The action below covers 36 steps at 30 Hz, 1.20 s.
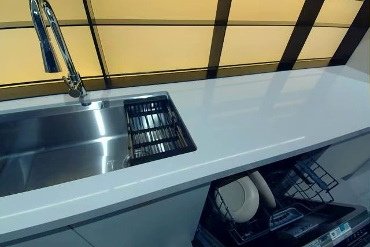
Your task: Take plates into dishwasher
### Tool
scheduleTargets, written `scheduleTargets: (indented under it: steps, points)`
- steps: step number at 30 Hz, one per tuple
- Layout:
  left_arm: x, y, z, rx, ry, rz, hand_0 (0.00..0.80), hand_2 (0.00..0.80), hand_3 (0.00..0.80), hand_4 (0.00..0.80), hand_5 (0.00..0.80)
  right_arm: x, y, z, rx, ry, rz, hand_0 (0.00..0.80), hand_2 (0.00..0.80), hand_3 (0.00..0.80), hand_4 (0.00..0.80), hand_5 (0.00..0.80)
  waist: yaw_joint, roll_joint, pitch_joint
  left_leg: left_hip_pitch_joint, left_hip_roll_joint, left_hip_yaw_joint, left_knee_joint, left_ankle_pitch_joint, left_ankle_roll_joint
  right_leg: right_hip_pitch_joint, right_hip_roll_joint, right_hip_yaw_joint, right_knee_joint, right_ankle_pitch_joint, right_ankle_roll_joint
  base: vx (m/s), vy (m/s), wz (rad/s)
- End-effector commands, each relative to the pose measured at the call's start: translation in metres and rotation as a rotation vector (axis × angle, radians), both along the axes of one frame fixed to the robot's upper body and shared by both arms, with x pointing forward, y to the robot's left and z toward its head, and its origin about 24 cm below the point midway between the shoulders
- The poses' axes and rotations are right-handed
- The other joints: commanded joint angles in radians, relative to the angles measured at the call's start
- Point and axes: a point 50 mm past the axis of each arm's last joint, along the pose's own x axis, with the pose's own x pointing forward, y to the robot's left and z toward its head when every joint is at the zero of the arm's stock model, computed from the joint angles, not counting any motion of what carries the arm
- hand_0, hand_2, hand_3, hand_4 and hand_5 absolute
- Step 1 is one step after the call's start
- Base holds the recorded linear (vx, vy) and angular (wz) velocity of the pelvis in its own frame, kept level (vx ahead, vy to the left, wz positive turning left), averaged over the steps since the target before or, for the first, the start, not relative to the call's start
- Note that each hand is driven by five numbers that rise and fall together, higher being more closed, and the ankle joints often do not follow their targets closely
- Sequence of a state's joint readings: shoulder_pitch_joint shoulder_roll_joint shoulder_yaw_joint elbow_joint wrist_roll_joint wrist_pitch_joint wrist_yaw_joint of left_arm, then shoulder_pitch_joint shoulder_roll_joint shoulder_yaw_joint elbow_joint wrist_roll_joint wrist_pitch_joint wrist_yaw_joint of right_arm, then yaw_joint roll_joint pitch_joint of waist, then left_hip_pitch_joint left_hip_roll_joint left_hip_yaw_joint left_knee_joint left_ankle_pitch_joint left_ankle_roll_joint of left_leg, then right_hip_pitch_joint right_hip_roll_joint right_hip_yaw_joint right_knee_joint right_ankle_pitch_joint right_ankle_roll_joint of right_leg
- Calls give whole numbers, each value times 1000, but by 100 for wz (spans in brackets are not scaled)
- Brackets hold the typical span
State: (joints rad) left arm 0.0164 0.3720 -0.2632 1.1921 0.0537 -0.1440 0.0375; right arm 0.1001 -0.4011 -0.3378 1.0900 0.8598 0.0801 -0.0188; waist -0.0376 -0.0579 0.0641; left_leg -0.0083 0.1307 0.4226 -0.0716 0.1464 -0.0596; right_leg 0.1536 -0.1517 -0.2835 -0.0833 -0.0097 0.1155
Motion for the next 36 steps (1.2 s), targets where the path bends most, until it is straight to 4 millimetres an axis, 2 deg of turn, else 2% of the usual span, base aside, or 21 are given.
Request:
scheduleTargets:
  steps: [1, 9, 22, 36]
  points:
    - [25, -8, 5, -13, -68, -63, 0, 0, 0, 0, 0, 39, 7, 8, 22, -186, 25, 0, 0, 0, 0, 0, 37, 37, 4, 2, 80, -46, 5, 16, -67, 17, 19, -37, 61, -6, -21, 0, 0, 0]
    - [22, -16, 2, -21, -55, -69, 0, 0, 0, 0, 0, 68, 31, 10, 96, -296, 111, 0, 0, 0, 0, 0, 56, 40, -2, 5, 83, -50, 4, 19, -70, 25, 19, -56, 51, -3, -26, 17, 4, 0]
    - [14, -17, -1, -21, -29, -62, 0, 0, 0, 0, 0, 89, 50, 13, 164, -379, 133, 0, 0, 0, 0, 0, 79, 45, -10, 11, 82, -64, 4, 21, -70, 41, 16, -82, 48, -3, -31, 28, -1, 1]
    - [14, -24, -3, -40, -28, -56, 0, 0, 0, 0, 0, 141, 72, 45, 193, -546, 276, 0, 0, 0, 0, 0, 110, 46, -18, 14, 81, -90, 4, 20, -67, 58, 11, -103, 70, -24, -42, 15, 8, 0]
